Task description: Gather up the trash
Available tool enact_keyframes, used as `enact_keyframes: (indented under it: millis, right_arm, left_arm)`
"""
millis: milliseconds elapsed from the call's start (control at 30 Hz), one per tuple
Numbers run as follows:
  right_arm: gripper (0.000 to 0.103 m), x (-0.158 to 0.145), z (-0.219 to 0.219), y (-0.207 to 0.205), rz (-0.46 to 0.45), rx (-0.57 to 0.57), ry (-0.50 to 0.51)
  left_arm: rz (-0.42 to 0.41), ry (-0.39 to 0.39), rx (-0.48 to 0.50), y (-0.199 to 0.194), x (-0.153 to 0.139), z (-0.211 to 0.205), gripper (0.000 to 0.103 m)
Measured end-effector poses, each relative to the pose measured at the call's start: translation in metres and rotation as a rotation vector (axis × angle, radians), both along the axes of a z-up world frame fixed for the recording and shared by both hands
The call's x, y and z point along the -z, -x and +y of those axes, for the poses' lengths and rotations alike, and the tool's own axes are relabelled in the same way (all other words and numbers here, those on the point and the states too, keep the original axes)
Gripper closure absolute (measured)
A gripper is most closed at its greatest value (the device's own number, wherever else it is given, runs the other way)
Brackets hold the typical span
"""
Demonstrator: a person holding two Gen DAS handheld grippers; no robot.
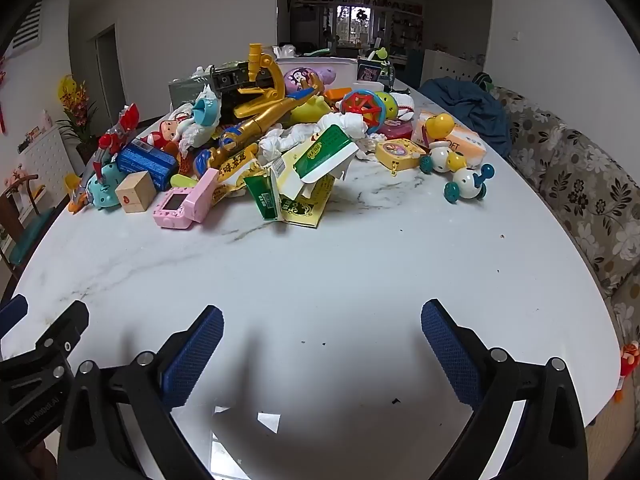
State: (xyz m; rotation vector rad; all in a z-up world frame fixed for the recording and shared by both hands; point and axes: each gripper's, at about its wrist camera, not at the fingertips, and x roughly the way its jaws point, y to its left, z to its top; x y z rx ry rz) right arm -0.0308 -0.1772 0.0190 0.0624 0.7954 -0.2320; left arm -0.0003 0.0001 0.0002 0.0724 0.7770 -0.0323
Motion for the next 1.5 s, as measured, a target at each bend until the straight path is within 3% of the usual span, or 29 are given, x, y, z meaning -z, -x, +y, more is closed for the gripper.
enact_keyframes:
  millis: [1500]
  right_arm:
    - [0.005,-0.001,-0.001,0.0,0.002,0.0,-0.007]
  left_arm:
    - [0.025,-0.008,0.015,-0.003,0.005,-0.003,0.007]
